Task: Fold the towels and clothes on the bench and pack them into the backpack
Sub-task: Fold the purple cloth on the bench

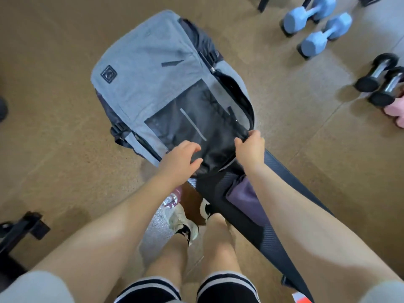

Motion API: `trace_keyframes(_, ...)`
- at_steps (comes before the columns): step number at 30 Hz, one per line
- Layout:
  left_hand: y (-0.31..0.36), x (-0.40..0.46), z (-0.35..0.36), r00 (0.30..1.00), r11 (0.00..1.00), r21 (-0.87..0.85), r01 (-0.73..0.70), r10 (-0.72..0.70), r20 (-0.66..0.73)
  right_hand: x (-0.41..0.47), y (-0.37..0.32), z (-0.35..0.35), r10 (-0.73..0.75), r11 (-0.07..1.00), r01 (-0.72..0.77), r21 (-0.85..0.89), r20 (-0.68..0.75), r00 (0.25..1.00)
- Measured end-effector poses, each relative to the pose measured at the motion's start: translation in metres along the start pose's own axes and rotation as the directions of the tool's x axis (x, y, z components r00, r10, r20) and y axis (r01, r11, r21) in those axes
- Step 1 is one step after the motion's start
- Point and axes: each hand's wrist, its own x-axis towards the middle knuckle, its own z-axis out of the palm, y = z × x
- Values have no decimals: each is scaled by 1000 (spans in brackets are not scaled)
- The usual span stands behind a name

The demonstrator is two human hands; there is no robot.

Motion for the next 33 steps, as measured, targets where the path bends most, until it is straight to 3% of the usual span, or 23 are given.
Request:
trace_keyframes(3, -2, 11, 17, 998, 1000, 8, 6, -7, 55, 13, 4, 9, 163, 986, -164, 36, 34, 986)
trace_keyframes(7, 8, 14, 39, 997, 998, 62, -32, 27, 77, 16, 10, 6, 227, 959, -239, 152, 91, 970)
trace_keyframes(12, 33, 18, 40, 998, 965, 255, -55, 45, 45, 15, -7, -17, 179, 898, -254, 360, 228, 957)
trace_keyframes(15, 39, 25, 21, 998, 982, 189, -3, 14, -58, 18, -22, -30, 137, 851, -258, 457, 281, 950)
trace_keyframes(18, 33, 32, -6, 1000, 997, 72, 12, -12, 3, 19, -30, -38, 50, 908, -144, 394, 239, 970)
trace_keyframes(21, 27, 38, -30, 992, 996, -72, 57, -49, 114, 20, -27, -43, 39, 981, -75, 177, 199, 979)
trace_keyframes(24, 22, 45, -45, 996, 971, -222, 87, -90, -5, 22, -21, -44, -2, 993, 20, -116, 150, 989)
trace_keyframes(26, 20, 50, -58, 991, 961, -271, 63, -93, -99, 19, -27, -42, -239, 944, 263, -199, 135, 961)
trace_keyframes(29, 16, 55, -80, 983, 958, -287, 3, -56, -177, 15, -52, -31, -539, 798, 560, -222, 150, 829)
trace_keyframes(33, 1, 63, -122, 965, 965, -248, -81, 13, -263, 15, -104, -12, -564, 808, 572, -141, 93, 820)
